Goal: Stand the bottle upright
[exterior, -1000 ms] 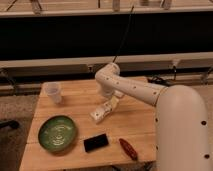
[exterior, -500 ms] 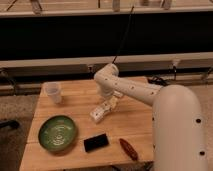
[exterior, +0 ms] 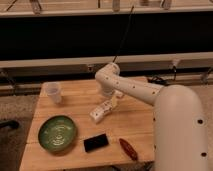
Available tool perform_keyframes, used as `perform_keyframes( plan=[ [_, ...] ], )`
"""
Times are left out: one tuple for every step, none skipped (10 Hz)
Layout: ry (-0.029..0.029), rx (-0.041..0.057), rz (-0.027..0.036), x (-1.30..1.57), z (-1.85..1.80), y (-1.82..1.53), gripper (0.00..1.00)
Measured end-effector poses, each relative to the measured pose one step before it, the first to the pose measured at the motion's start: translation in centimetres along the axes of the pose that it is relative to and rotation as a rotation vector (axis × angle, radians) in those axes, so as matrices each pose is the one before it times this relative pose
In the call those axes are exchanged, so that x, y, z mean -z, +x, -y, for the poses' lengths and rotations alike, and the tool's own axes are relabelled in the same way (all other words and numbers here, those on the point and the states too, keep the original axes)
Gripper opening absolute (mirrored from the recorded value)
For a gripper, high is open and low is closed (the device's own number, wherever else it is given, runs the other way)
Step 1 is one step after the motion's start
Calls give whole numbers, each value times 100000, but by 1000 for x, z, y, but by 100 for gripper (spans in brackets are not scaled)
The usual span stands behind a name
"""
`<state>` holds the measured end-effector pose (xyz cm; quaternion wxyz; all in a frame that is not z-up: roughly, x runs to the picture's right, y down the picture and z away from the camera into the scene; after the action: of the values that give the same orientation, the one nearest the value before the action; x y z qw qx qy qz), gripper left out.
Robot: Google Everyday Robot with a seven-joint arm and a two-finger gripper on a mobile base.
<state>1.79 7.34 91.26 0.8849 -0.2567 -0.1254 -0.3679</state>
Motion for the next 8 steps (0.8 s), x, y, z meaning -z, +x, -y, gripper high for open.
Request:
perform_keyframes(
  plan=[
    [-697,-278,199,5,-74,213,80],
    [-1609,292,464,-388,-293,-193,80],
    [-1685,360,380,-214,-479,-606,80],
    [-1178,-100,-20,-65,-554,-220,80],
    [-1380,-86,695,-239,-822,-471,80],
    [-296,6,1187,-118,-404,-414,80],
    [-226,7,591,-72,-265,-191,80],
    [-391,151,1455,-242,-426,-404,79]
  ],
)
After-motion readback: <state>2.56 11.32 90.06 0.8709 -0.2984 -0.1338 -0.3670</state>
